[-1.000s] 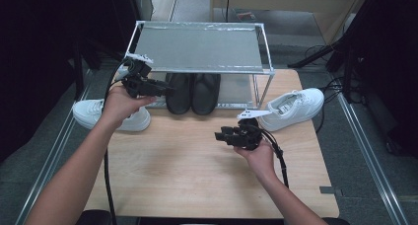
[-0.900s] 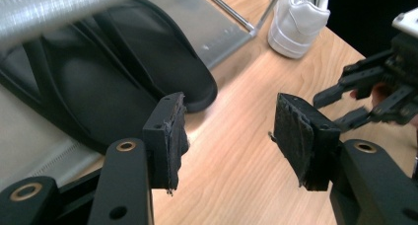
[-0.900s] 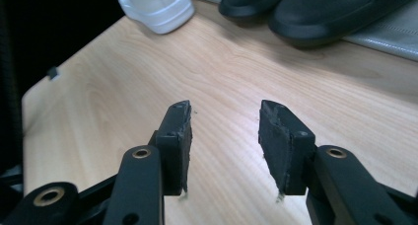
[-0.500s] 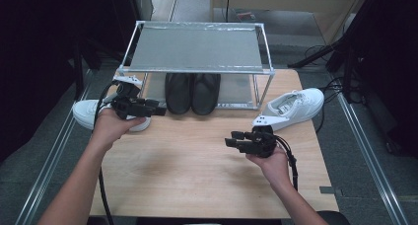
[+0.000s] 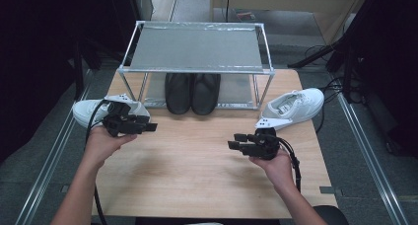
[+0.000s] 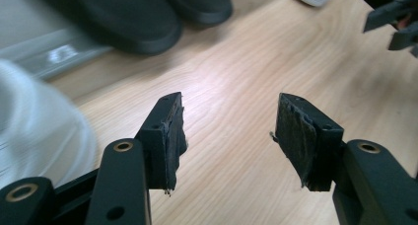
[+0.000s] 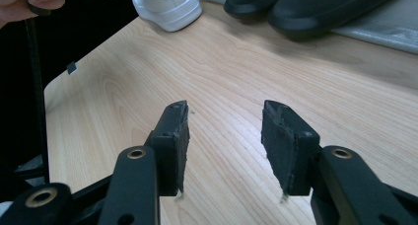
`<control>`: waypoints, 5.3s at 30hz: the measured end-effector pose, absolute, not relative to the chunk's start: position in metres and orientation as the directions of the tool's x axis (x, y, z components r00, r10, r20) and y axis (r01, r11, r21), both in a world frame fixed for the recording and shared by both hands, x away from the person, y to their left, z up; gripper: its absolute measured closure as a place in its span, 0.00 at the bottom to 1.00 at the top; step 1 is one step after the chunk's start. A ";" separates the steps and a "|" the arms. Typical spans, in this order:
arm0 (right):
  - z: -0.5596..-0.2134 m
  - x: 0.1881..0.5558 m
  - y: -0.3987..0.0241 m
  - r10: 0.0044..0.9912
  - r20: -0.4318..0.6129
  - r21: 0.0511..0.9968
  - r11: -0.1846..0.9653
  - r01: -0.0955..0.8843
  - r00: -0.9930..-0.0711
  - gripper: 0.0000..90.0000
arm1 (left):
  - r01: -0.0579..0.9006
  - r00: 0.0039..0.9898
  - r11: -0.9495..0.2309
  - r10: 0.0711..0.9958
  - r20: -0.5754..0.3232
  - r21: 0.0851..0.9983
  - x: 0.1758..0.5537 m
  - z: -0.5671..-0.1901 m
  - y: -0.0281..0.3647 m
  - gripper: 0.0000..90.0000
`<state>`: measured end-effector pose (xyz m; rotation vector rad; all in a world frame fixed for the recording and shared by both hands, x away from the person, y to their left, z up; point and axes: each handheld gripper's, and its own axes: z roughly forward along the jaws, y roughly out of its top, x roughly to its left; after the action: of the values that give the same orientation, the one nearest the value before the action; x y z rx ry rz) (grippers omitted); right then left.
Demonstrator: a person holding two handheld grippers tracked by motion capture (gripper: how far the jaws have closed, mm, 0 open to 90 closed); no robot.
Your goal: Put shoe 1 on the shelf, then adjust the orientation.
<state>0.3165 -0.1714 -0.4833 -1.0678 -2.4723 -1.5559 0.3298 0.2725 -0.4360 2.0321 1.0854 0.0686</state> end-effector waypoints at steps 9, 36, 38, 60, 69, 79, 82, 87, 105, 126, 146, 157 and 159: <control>-0.484 0.318 -0.161 0.517 0.338 0.795 0.291 0.533 -0.786 0.61 | 0.688 0.579 -0.266 0.762 -0.290 0.675 0.336 -0.441 0.305 0.50; -0.489 0.305 -0.182 0.587 0.340 0.780 0.261 0.569 -0.735 0.59 | 0.765 0.517 -0.250 0.788 -0.334 0.594 0.402 -0.480 0.319 0.64; -0.489 0.304 -0.183 0.592 0.342 0.778 0.257 0.573 -0.730 0.59 | 0.758 0.525 -0.274 0.794 -0.306 0.591 0.403 -0.483 0.318 0.66; -0.489 0.303 -0.184 0.599 0.337 0.778 0.257 0.573 -0.726 0.59 | 0.756 0.541 -0.274 0.772 -0.332 0.594 0.388 -0.472 0.323 0.87; -0.488 0.306 -0.181 0.595 0.329 0.782 0.263 0.565 -0.733 0.58 | 0.752 0.534 -0.242 0.769 -0.352 0.613 0.370 -0.453 0.328 0.87; -0.488 0.309 -0.173 0.575 0.328 0.780 0.283 0.559 -0.750 0.58 | 0.746 0.524 -0.202 0.766 -0.372 0.634 0.344 -0.427 0.314 0.86; -0.489 0.311 -0.171 0.569 0.330 0.779 0.287 0.558 -0.753 0.58 | 0.748 0.527 -0.195 0.755 -0.390 0.635 0.338 -0.422 0.306 0.86; -0.489 0.312 -0.167 0.556 0.330 0.778 0.297 0.553 -0.763 0.58 | 0.751 0.532 -0.200 0.749 -0.396 0.629 0.331 -0.423 0.286 0.86; -0.489 0.313 -0.164 0.547 0.349 0.770 0.294 0.565 -0.761 0.58 | 0.735 0.615 -0.287 0.664 -0.426 0.614 0.319 -0.442 0.197 0.86; -0.491 0.314 -0.161 0.552 0.347 0.758 0.311 0.574 -0.758 0.58 | 0.704 0.678 -0.375 0.608 -0.414 0.603 0.304 -0.464 0.121 0.84; -0.492 0.312 -0.159 0.544 0.338 0.759 0.323 0.564 -0.767 0.57 | 0.665 0.716 -0.396 0.580 -0.389 0.633 0.301 -0.465 0.127 0.61; -0.492 0.317 -0.147 0.530 0.330 0.755 0.348 0.555 -0.781 0.57 | 0.645 0.709 -0.358 0.609 -0.356 0.675 0.282 -0.453 0.162 0.47; -0.492 0.318 -0.144 0.526 0.329 0.756 0.351 0.552 -0.784 0.58 | 0.650 0.699 -0.332 0.615 -0.366 0.683 0.277 -0.450 0.168 0.46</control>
<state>0.3177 -0.1435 -0.4923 -1.0213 -2.5579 -1.4506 0.2775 0.1675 -0.4500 2.0373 0.9676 -0.0518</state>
